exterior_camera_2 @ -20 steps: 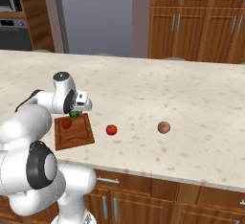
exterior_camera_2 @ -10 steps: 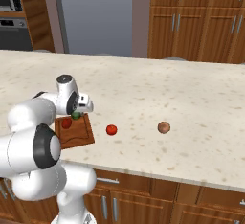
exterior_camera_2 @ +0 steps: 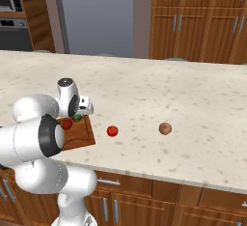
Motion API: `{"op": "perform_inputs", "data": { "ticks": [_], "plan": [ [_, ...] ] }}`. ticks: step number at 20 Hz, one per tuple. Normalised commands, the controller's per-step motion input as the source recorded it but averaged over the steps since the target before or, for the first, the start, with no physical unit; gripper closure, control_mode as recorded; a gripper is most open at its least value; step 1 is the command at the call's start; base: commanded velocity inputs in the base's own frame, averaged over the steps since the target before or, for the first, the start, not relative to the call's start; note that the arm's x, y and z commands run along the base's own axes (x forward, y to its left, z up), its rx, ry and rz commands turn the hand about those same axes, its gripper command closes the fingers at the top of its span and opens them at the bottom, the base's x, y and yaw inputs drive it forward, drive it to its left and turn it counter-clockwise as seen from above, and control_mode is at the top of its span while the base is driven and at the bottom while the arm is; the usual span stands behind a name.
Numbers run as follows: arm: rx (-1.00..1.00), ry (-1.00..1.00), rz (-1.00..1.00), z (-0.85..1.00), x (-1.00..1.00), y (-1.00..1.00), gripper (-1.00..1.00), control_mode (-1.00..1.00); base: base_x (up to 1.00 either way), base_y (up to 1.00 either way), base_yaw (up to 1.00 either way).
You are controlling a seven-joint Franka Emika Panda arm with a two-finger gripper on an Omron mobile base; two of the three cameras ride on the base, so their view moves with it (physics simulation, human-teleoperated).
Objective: Place the avocado, onion, tomato, and bell pepper on the cutting board.
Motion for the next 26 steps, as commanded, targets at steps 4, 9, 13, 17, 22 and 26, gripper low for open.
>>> {"op": "perform_inputs", "data": {
  "ticks": [4, 9, 13, 17, 22, 26],
  "plan": [
    [0.00, 0.00, 0.00, -0.16, 0.06, 0.09, 1.00, -1.00, 0.00, 0.00, 0.00],
    [0.00, 0.02, 0.00, -0.19, 0.01, 0.05, 1.00, -1.00, 0.00, 0.00, 0.00],
    [0.00, 0.02, 0.00, -0.23, 0.00, 0.00, 1.00, -1.00, 0.00, 0.00, 0.00],
    [0.00, 0.03, 0.00, -0.23, 0.03, 0.00, 1.00, -1.00, 0.00, 0.00, 0.00],
    [0.00, 0.03, 0.00, -0.20, 0.06, 0.07, 1.00, -1.00, 0.00, 0.00, 0.00],
    [0.00, 0.02, 0.00, -0.19, 0.01, 0.06, -1.00, -1.00, 0.00, 0.00, 0.00]
  ]
}}
